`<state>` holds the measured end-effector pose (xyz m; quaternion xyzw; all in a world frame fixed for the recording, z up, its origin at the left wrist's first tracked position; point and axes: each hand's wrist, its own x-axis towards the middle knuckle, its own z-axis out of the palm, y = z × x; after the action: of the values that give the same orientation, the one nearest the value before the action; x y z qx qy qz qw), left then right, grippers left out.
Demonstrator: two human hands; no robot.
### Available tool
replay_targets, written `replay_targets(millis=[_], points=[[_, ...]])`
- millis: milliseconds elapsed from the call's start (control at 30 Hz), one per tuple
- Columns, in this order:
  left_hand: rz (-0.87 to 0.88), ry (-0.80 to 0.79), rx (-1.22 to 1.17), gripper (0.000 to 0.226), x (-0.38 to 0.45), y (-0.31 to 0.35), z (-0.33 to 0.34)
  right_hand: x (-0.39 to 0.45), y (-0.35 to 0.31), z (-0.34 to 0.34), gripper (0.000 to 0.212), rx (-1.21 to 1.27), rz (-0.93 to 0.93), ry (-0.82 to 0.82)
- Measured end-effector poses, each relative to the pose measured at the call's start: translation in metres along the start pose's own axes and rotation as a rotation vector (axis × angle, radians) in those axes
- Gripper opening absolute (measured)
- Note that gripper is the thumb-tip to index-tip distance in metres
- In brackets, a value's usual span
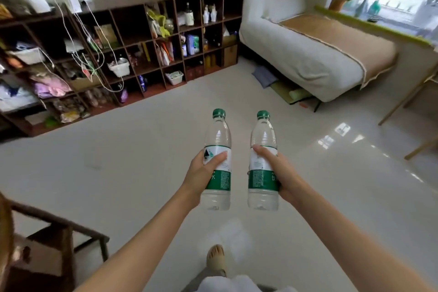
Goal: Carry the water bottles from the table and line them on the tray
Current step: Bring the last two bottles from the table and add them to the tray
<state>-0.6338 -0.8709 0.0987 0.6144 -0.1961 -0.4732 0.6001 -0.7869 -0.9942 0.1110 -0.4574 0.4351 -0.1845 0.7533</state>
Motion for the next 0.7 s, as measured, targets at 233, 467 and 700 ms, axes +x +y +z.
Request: replay_targets(millis=[233,467,700], points=[[0.022,-0.037,0.048,0.032,0.182,0.091,-0.005,0.160,-0.111,0.015,0.042,0.013,-0.046,0.057],[0.074,-0.035,0.047,0.033,0.377,0.152,0.005,0.350,-0.208,0.016,0.034,0.040,-0.067,-0.022],[0.085,0.072,-0.011,0.041,0.562,0.238,0.011,0.537,-0.331,0.023,0.038,-0.025,-0.069,-0.062]])
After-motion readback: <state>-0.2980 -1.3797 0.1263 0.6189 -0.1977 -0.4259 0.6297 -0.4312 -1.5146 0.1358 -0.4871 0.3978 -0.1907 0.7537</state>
